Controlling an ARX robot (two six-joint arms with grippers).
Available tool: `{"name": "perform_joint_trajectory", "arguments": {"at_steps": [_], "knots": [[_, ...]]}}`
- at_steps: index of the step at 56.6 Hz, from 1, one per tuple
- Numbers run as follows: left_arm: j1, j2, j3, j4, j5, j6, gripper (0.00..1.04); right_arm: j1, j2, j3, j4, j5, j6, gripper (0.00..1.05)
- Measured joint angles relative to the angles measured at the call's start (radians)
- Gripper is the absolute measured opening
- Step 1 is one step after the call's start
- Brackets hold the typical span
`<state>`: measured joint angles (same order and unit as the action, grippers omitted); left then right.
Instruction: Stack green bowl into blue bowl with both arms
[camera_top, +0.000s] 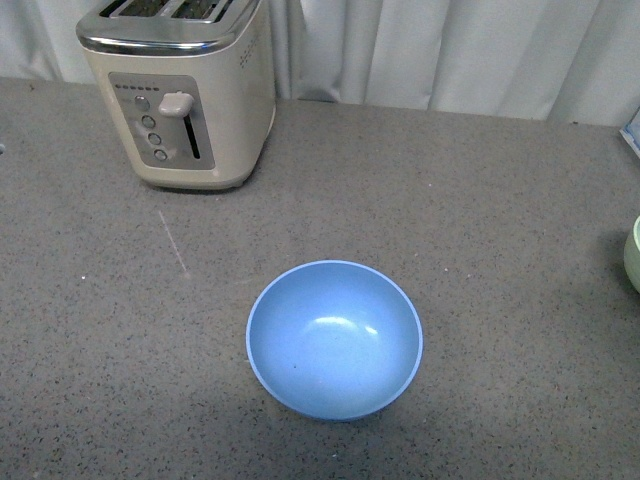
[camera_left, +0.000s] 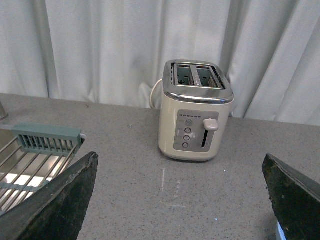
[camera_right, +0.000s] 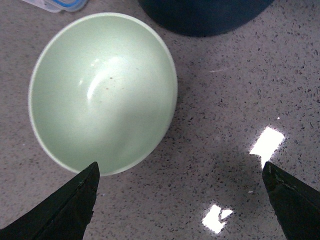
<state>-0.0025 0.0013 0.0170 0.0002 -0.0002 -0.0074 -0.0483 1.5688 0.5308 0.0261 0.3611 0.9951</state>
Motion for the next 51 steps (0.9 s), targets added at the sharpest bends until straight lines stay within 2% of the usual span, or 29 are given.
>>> {"name": "perform_joint_trajectory", "arguments": {"at_steps": [51], "knots": [[0.0, 0.0, 0.0, 0.0, 0.0, 0.0, 0.98, -0.076, 0.3, 0.162, 0.06, 0.035, -0.081, 0.96]]}}
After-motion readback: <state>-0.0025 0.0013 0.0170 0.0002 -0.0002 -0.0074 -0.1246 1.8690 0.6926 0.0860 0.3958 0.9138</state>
